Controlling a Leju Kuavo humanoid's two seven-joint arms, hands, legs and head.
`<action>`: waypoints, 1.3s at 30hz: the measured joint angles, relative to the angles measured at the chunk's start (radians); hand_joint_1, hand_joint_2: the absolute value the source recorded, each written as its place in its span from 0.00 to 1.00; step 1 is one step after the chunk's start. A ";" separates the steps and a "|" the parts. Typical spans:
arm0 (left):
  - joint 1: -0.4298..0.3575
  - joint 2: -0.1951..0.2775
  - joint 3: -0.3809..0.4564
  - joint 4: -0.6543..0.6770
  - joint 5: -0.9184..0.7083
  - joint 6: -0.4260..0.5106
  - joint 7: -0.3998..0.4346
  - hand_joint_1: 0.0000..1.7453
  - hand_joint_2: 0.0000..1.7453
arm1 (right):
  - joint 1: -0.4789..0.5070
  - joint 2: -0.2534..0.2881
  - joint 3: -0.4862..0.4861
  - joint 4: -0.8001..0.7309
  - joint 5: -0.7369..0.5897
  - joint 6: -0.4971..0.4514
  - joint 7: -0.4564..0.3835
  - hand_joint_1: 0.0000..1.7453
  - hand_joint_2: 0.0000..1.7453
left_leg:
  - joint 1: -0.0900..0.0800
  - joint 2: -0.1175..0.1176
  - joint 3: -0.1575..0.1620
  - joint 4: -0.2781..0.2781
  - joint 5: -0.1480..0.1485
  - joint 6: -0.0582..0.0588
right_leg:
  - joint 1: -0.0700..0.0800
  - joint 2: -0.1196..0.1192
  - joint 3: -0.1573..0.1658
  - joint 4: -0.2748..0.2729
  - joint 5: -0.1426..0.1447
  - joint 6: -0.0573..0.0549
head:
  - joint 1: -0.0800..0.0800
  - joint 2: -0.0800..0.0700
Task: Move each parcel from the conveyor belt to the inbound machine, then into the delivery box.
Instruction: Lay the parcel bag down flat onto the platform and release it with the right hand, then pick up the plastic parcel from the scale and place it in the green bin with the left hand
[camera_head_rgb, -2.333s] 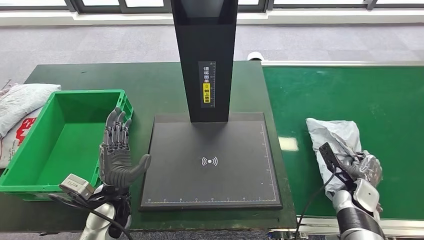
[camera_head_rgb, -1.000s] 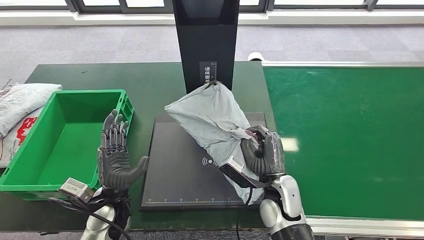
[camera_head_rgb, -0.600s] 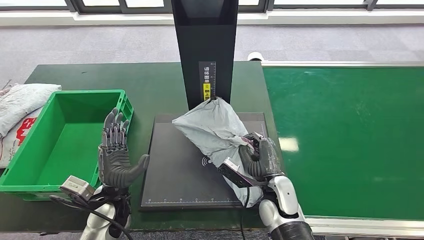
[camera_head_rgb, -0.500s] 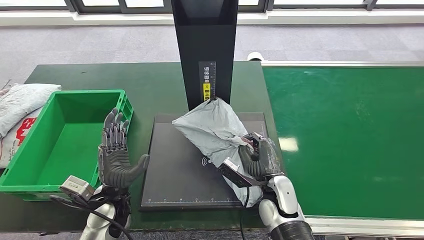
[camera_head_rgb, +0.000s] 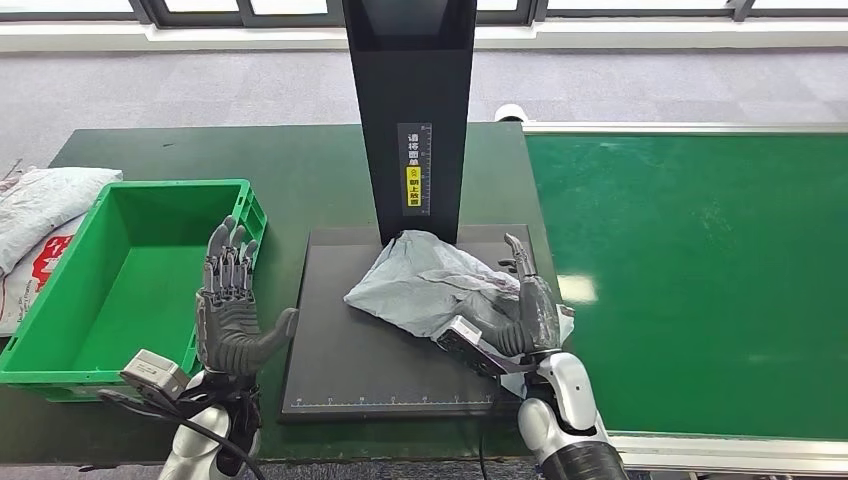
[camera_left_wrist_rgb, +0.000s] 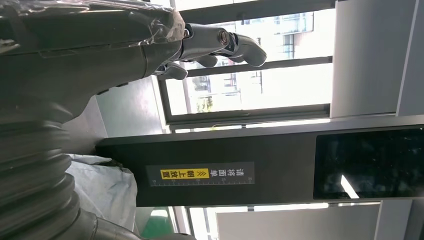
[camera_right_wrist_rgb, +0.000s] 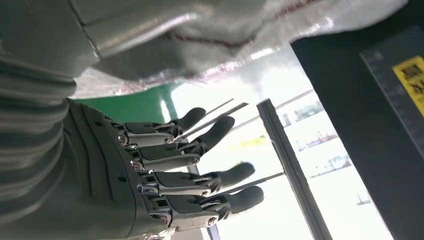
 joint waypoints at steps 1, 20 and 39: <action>0.000 0.000 0.000 0.000 0.000 0.001 0.001 0.00 1.00 | 0.002 -0.001 0.000 -0.004 -0.008 -0.014 -0.017 0.00 1.00 | 0.000 0.000 0.000 0.000 0.000 0.000 | 0.000 0.000 0.000 0.000 0.000 0.000 | 0.000 0.000; -0.020 0.000 -0.001 0.005 -0.007 0.040 0.002 0.00 1.00 | 0.070 0.019 -0.023 -0.267 -0.174 -0.193 -0.335 0.00 1.00 | 0.000 0.000 0.000 0.000 0.000 0.000 | 0.000 0.000 0.000 0.000 0.000 0.000 | 0.000 0.000; -0.190 -0.039 -0.219 0.325 -0.403 0.104 0.043 0.00 1.00 | 0.160 0.142 -0.096 -0.905 -0.288 -0.200 -0.414 0.00 1.00 | -0.001 0.003 0.001 0.002 0.000 0.001 | -0.001 0.002 0.000 0.000 0.002 0.002 | 0.000 0.000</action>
